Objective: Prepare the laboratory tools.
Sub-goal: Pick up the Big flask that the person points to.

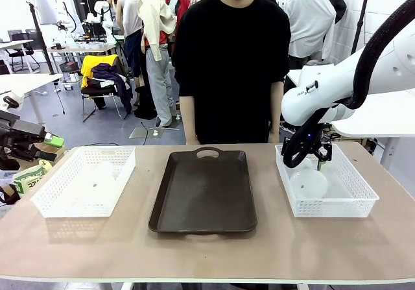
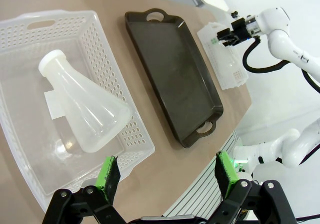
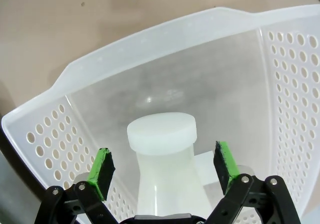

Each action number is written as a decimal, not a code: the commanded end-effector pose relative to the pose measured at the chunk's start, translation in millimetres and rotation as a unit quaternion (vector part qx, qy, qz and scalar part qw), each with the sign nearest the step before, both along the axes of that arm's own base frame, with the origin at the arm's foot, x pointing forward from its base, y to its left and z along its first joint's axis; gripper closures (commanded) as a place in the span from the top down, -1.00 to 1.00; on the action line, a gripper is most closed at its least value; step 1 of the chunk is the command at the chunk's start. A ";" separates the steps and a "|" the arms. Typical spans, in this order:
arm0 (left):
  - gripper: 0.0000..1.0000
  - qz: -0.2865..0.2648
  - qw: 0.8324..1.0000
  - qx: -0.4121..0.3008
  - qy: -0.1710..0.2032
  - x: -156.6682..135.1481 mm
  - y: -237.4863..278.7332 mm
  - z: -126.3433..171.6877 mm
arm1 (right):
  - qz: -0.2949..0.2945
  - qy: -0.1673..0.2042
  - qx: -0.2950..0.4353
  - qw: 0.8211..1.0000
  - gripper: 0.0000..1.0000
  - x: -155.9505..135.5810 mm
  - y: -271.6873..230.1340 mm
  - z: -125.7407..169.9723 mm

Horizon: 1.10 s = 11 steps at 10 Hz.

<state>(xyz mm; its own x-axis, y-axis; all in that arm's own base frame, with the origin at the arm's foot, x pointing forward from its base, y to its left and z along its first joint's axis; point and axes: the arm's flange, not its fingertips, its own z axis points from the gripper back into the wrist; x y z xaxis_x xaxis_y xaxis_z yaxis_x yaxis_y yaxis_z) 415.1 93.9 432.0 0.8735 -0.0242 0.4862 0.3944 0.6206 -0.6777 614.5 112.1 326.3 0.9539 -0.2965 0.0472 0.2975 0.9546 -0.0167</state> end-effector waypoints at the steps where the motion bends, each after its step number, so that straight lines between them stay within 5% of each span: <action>1: 1.00 -0.001 1.000 -0.007 -0.003 -0.4 0.4 1.2 | -0.008 0.010 -0.024 1.000 0.75 5.2 5.0 1.1; 6: 1.00 -0.001 1.000 -0.007 -0.003 -0.4 0.4 1.2 | -0.005 0.020 -0.049 0.999 -1.00 15.3 -4.2 -8.7; 11: 1.00 -0.001 1.000 -0.007 -0.003 -0.4 0.4 1.2 | -0.005 0.031 -0.049 0.998 -1.00 10.7 -3.4 -7.4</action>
